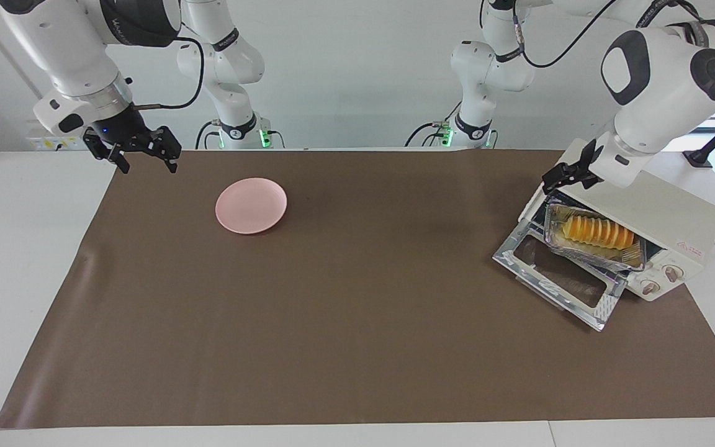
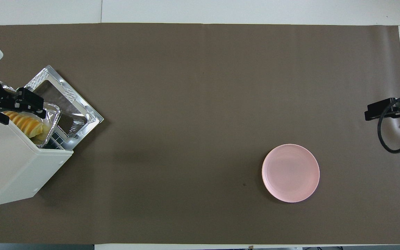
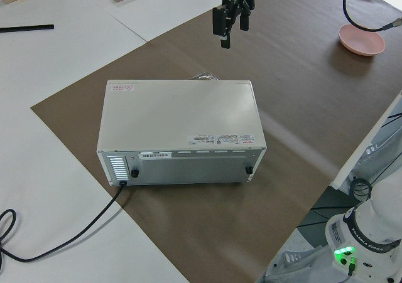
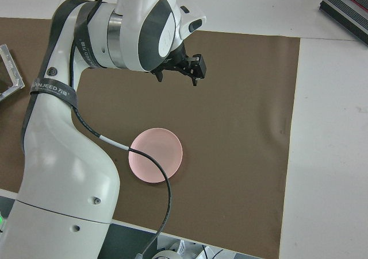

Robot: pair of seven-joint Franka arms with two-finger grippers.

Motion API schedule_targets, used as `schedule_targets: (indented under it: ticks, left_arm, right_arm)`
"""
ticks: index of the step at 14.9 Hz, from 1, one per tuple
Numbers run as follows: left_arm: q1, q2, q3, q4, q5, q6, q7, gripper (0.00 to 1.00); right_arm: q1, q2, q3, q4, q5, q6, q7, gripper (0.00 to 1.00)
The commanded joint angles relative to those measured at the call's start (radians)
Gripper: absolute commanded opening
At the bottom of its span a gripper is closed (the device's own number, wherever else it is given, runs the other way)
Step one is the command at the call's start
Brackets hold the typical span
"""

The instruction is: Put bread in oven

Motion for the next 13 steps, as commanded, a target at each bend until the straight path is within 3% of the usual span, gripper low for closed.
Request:
schedule_targets:
  ticks: [1, 2, 3, 6, 9, 13]
  left_arm:
    - [0.107, -0.074, -0.079, -0.038, 0.023, 0.045, 0.016, 1.0]
    - [0.256, -0.069, -0.246, -0.006, 0.028, 0.054, 0.042, 1.0]
    - [0.336, -0.074, -0.34, -0.014, 0.052, 0.016, 0.055, 1.0]
    - [0.419, -0.19, -0.427, -0.158, 0.088, 0.004, 0.089, 1.0]
    - [0.522, -0.189, -0.526, -0.156, 0.088, 0.068, 0.151, 1.0]
    - [0.532, -0.17, -0.551, -0.134, 0.106, 0.068, 0.198, 1.0]
  right_arm:
    - [-0.011, -0.003, 0.009, 0.004, 0.013, -0.013, 0.011, 1.0]
    - [-0.011, -0.003, 0.009, 0.004, 0.013, -0.013, 0.011, 1.0]
    - [-0.011, -0.003, 0.009, 0.004, 0.013, -0.013, 0.012, 1.0]
    - [-0.011, -0.003, 0.009, 0.004, 0.011, -0.013, 0.012, 1.0]
    - [-0.011, -0.003, 0.009, 0.004, 0.013, -0.013, 0.011, 1.0]
    - [-0.011, -0.003, 0.009, 0.004, 0.013, -0.013, 0.011, 1.0]
